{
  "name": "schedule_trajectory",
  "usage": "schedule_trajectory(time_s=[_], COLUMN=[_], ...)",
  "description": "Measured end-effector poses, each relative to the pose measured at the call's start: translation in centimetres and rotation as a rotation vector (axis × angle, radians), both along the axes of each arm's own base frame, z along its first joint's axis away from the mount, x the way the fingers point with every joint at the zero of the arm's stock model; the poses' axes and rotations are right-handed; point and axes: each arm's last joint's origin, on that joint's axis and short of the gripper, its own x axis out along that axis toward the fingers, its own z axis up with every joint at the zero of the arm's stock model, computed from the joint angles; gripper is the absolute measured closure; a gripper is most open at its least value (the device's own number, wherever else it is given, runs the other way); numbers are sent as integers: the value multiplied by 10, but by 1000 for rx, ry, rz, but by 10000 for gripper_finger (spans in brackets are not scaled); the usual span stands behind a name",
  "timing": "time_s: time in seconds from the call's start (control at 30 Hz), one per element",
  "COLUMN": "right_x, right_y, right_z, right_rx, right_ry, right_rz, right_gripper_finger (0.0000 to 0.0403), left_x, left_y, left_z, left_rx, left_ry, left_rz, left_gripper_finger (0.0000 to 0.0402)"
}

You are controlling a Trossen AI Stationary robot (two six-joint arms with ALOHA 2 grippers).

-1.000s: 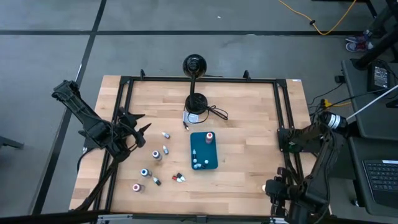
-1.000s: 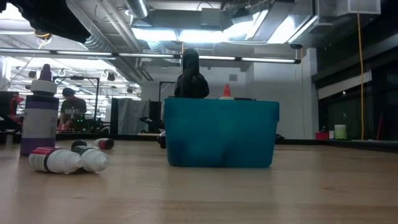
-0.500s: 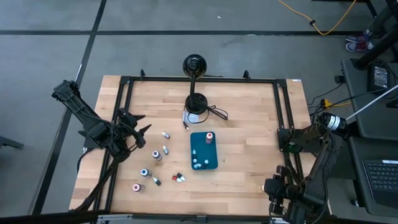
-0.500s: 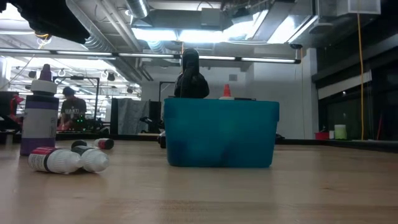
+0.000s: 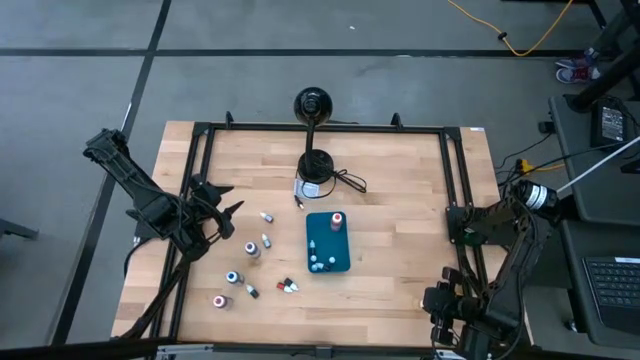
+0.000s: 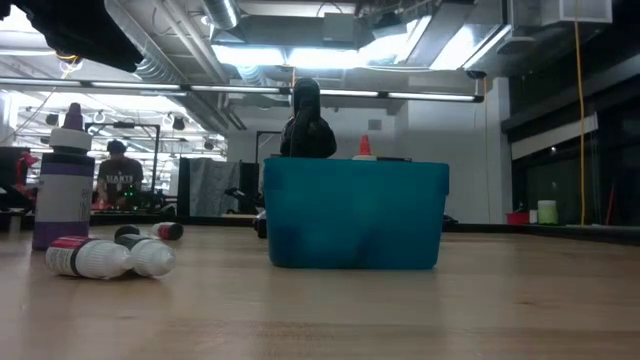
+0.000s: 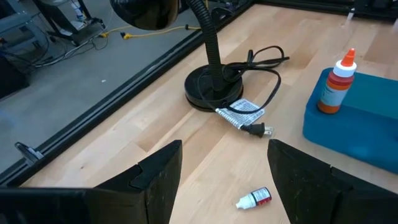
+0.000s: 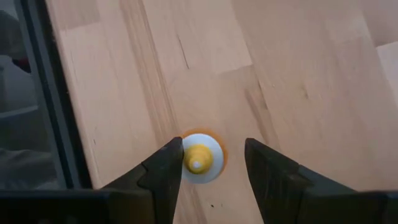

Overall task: Pick & Place food coloring
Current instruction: Put the yellow big food coloring bottle into the bin

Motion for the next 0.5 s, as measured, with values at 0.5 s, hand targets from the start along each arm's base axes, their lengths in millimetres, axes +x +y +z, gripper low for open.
schedule_trajectory(time_s=[0.5], right_x=[-1], right_y=[-3], right_z=[0], right_rx=[-29], right_ry=[14], right_rz=[-6], right_gripper_finger=[226], left_x=[0], left_y=[0], left_z=[-1], left_rx=[-25], left_ry=[19], left_rz=[-6], left_gripper_finger=[171])
